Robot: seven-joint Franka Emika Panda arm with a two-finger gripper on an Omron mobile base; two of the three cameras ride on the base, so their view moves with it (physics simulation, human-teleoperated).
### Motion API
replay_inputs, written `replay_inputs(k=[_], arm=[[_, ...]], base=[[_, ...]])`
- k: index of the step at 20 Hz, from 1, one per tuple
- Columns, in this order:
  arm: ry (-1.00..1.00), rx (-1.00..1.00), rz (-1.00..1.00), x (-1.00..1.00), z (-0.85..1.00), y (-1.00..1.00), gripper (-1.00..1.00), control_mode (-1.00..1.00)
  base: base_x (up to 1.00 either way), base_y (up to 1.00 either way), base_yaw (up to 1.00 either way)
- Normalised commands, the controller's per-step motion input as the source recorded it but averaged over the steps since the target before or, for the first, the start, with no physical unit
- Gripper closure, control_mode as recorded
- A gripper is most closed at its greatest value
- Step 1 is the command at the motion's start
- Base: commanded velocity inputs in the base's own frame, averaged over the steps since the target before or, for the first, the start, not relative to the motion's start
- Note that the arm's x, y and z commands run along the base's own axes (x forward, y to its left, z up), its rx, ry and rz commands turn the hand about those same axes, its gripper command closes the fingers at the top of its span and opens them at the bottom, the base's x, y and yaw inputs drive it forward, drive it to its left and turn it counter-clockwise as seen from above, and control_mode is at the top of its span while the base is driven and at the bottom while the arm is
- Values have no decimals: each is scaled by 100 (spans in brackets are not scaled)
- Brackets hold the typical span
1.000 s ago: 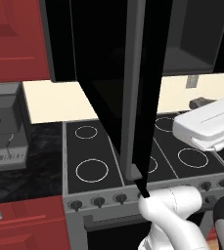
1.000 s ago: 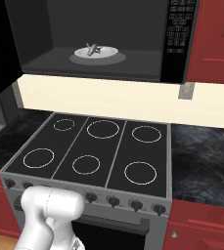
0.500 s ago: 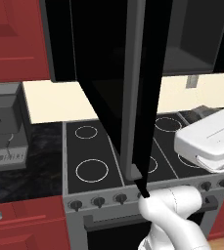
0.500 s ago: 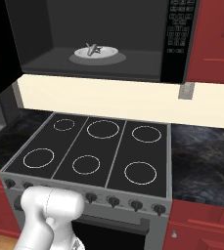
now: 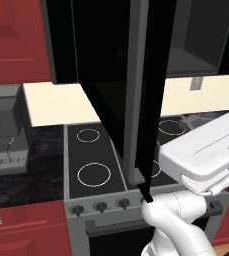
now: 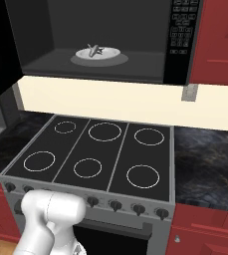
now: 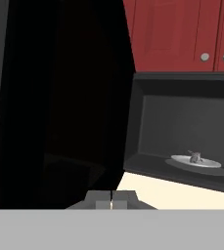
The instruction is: Transport the fish from the fridge to the microwave and turn on the microwave.
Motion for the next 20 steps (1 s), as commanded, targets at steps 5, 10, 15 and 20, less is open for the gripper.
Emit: replay_inputs(k=[5, 10, 15, 20], arm=[[-6, -4, 0, -23, 0, 23, 100, -100], [-3, -5, 0, -22, 0, 25, 100, -100], [0, -2, 0, -17, -1, 24, 100, -100], [0, -2, -2, -8, -10, 22, 100, -100]], base=[[0, 0, 0], [0, 0, 0], [0, 0, 0], [0, 0, 0]])
